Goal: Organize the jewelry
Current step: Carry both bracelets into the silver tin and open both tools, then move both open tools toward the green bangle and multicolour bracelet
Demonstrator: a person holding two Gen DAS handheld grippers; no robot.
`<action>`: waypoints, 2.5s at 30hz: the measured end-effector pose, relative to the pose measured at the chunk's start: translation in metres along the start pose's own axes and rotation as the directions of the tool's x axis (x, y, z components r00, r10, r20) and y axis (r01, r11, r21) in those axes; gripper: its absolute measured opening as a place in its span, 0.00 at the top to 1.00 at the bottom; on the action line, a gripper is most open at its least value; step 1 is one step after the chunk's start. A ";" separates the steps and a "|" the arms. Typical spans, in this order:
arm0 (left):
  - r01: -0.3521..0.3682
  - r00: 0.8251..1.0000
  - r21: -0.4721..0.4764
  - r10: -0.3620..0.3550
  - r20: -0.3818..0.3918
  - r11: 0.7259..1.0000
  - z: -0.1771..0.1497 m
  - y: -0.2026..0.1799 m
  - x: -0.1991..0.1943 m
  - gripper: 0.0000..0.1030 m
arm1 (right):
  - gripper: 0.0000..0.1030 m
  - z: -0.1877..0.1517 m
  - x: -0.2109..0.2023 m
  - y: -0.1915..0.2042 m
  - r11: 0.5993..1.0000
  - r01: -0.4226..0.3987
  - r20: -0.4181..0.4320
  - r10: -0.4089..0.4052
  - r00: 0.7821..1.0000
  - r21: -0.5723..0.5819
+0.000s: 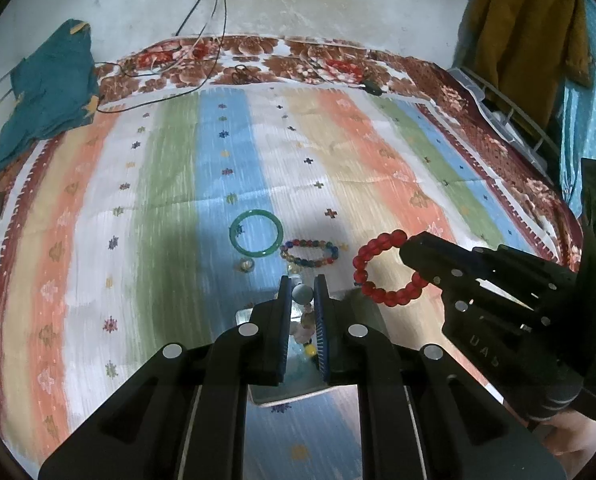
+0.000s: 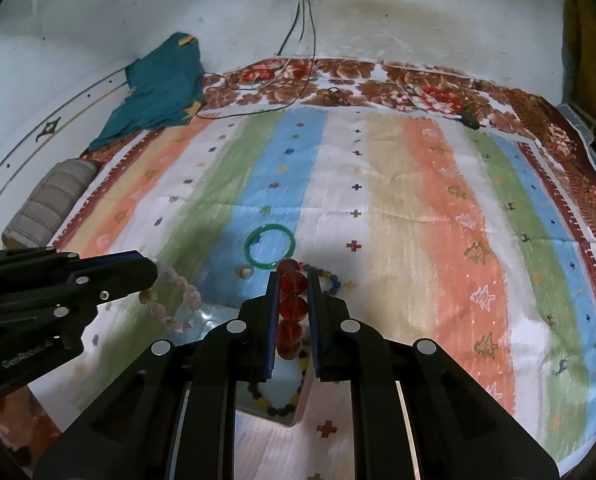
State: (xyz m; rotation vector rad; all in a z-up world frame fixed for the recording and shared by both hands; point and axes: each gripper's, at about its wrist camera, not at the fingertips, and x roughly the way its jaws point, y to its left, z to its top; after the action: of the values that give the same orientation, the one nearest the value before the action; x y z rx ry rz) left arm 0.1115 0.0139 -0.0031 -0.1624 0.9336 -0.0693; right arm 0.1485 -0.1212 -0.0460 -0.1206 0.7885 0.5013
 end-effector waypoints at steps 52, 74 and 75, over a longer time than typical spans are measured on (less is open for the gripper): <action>-0.147 0.988 -0.098 0.141 -0.066 0.984 -0.009 0.024 0.019 0.48 | 0.38 -0.018 0.020 -0.027 0.996 0.052 -0.099 -0.046 0.994 0.066; -0.194 0.977 -0.067 0.186 -0.108 0.979 0.008 0.040 0.056 0.44 | 0.35 -0.008 0.055 -0.040 0.995 0.068 -0.162 -0.054 0.985 0.078; -0.195 0.976 -0.067 0.187 -0.112 0.978 0.009 0.041 0.059 0.44 | 0.35 -0.007 0.058 -0.041 0.994 0.073 -0.166 -0.059 0.984 0.077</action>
State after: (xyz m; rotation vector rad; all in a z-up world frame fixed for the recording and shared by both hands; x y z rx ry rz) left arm 0.1531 0.0477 -0.0514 -0.1407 1.0535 0.1379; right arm 0.1975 -0.1373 -0.0951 -0.1118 0.9621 0.3984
